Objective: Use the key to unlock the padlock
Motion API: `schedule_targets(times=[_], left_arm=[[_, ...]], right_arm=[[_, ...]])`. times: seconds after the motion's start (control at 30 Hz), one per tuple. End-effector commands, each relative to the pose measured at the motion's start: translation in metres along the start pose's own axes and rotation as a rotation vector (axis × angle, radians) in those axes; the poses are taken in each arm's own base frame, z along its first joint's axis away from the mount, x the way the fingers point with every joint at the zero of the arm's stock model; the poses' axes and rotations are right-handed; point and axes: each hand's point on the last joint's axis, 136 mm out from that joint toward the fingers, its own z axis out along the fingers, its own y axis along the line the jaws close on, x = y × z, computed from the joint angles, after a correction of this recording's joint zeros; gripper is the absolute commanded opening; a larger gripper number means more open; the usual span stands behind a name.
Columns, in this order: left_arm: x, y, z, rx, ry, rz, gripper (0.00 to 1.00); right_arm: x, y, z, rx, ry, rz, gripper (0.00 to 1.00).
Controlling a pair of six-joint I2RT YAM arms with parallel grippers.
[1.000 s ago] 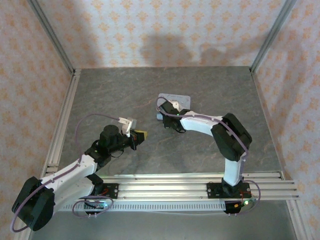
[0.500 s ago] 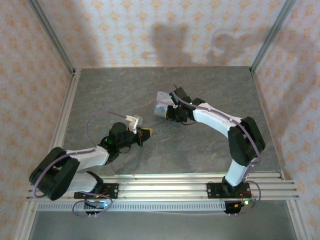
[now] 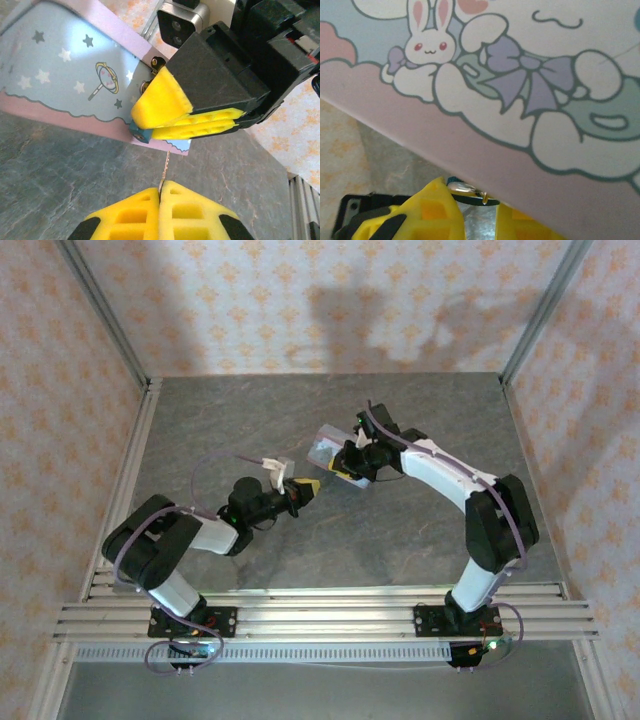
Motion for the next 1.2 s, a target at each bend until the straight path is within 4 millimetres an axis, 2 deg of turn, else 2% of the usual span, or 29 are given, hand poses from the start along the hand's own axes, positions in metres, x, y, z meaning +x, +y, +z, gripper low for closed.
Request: schedule_targets(times=[0.0, 0.2, 0.47, 0.87, 1.17], left_arm=[[-0.019, -0.016, 0.007, 0.094, -0.069, 0.016, 0.00], [-0.019, -0.013, 0.012, 0.124, -0.053, 0.015, 0.00], [-0.021, 0.000, 0.015, 0.121, -0.048, 0.001, 0.00], [-0.028, 0.002, 0.021, 0.146, -0.048, -0.021, 0.00], [-0.023, 0.009, 0.026, 0.136, -0.034, -0.040, 0.00]], right_arm=[[-0.006, 0.041, -0.028, -0.143, -0.006, -0.034, 0.00], [-0.007, 0.040, -0.030, -0.178, 0.031, -0.007, 0.00], [-0.010, 0.037, -0.032, -0.193, 0.036, 0.010, 0.00], [-0.010, 0.038, -0.032, -0.218, 0.042, 0.020, 0.00], [-0.009, 0.035, -0.031, -0.211, 0.042, 0.021, 0.00]])
